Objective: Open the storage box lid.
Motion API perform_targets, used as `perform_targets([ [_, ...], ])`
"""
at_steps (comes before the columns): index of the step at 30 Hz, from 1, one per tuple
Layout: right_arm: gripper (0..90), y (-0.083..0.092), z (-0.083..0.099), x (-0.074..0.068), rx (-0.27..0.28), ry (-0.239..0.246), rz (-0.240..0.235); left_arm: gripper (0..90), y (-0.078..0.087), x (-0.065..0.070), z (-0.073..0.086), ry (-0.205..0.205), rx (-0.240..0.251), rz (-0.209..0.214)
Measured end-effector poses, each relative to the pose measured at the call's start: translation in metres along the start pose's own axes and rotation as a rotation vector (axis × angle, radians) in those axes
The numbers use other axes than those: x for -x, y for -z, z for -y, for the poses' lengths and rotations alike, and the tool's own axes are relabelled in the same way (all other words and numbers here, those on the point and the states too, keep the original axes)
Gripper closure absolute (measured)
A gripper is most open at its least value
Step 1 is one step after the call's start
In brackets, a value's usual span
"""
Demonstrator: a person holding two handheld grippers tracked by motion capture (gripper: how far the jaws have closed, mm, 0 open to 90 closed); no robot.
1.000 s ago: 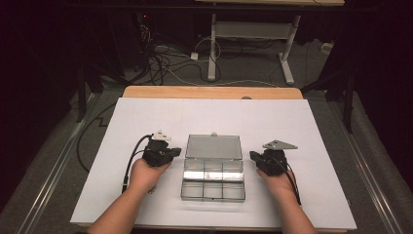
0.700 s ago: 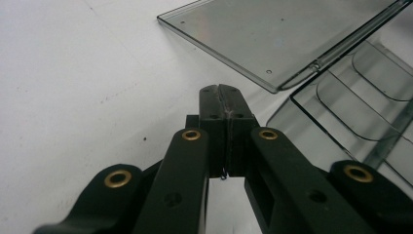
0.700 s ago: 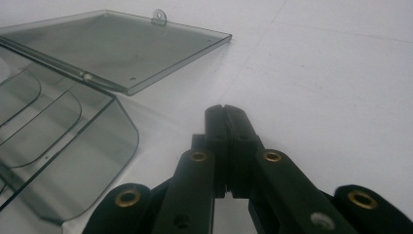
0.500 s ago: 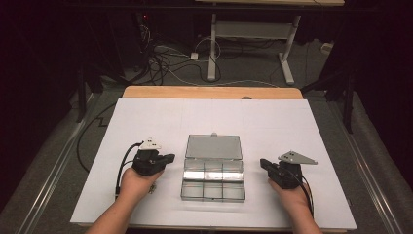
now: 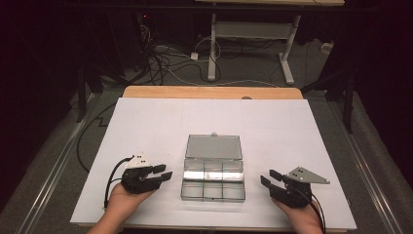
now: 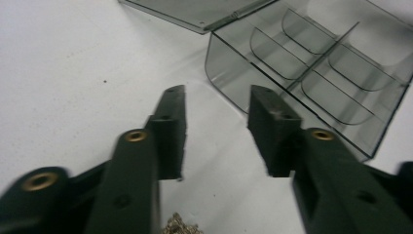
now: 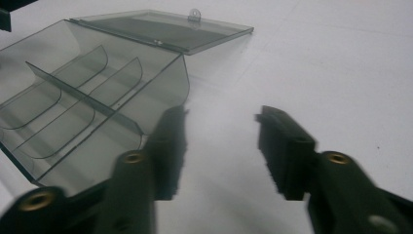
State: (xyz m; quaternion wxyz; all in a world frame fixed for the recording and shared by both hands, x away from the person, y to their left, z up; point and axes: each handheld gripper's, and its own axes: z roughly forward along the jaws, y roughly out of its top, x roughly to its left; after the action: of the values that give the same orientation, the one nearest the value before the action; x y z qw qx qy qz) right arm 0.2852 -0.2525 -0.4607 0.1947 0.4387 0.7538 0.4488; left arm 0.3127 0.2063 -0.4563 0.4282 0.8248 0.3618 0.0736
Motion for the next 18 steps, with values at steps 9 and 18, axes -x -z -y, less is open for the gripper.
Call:
perform_targets([
  [9,14.2,0.0042,0.0041,-0.0005,0.040,0.047,0.022,14.3,0.0012,0.0020,0.0055,-0.044,0.028,-0.047],
  [18,0.6,0.0052,0.0010,-0.0003,0.064,0.053,0.027,0.0,0.0022,0.0009,0.0067,-0.065,0.036,-0.044],
])
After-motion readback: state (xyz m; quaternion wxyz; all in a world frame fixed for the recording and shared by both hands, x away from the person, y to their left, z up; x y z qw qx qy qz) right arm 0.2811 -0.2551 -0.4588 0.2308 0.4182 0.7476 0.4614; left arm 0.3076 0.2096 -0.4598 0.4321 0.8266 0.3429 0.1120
